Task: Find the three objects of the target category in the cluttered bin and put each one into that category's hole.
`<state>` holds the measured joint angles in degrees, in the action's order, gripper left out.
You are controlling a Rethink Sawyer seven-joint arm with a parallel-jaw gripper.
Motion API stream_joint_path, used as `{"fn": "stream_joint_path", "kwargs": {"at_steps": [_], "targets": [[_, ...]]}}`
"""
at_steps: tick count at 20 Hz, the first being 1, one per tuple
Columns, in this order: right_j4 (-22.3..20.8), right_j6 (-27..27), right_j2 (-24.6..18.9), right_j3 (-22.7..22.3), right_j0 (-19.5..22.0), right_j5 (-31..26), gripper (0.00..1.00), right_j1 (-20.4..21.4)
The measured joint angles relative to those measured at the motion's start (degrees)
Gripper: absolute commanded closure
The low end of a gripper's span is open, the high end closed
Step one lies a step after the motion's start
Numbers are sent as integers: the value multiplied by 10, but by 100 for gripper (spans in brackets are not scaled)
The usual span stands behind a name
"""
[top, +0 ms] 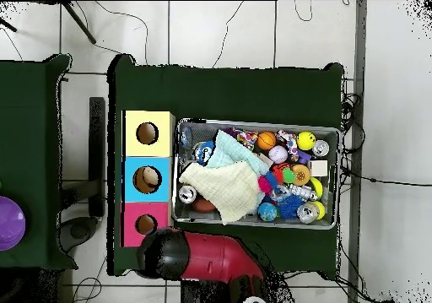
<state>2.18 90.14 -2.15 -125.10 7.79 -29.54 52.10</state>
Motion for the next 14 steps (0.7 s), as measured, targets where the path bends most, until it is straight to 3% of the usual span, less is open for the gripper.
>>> {"fn": "stream_joint_path", "kwargs": {"at_steps": [14], "targets": [[0, 0, 0, 38, 1, -6, 0, -43]]}}
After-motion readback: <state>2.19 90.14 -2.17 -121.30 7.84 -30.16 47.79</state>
